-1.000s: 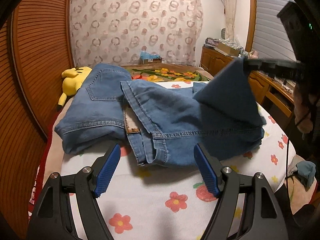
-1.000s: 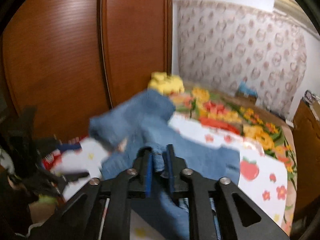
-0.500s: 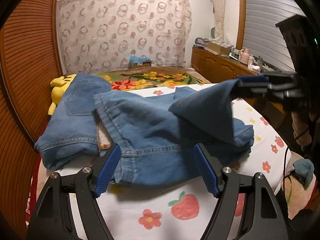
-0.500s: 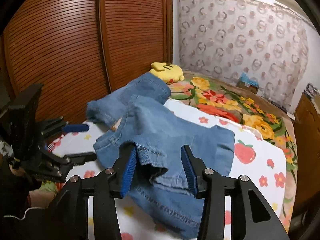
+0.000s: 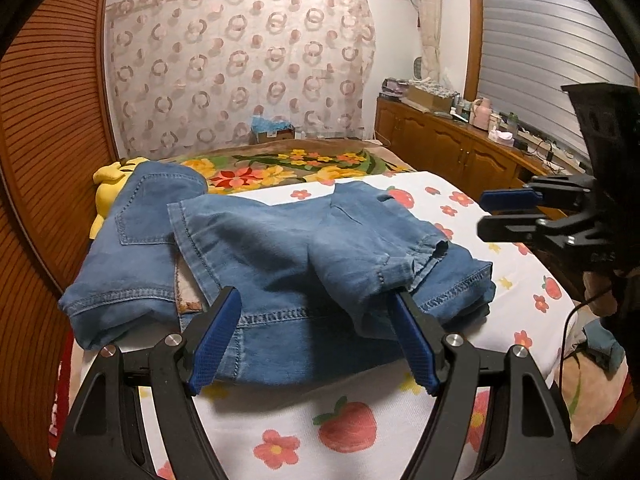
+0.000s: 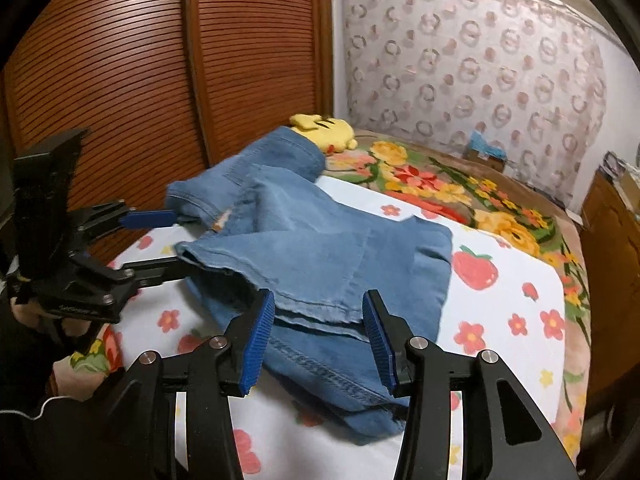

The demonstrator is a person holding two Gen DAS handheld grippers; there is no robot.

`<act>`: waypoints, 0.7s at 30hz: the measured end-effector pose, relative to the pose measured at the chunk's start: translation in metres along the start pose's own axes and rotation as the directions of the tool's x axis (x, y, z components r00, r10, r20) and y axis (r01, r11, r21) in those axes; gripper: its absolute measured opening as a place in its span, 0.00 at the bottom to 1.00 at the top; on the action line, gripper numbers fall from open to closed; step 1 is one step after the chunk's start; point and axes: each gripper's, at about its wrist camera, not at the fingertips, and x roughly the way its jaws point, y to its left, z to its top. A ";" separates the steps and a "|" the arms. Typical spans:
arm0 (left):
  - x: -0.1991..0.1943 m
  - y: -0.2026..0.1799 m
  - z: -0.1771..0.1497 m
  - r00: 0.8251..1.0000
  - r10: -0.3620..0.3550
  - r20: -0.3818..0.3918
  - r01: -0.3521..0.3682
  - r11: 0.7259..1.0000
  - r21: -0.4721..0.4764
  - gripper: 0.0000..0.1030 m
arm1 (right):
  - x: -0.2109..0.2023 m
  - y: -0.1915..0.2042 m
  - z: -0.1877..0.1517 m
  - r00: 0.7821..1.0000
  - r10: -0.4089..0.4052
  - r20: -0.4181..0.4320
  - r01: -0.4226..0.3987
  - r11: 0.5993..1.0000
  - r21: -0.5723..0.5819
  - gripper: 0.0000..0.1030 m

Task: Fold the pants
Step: 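Grasp the folded jeans edge with the left tool while the right tool releases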

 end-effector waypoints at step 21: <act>0.017 0.005 0.003 0.993 -0.110 0.048 0.110 0.994 0.013 0.22 | 0.085 -0.036 0.018 0.991 0.094 -0.099 -0.083 0.991 0.107 0.10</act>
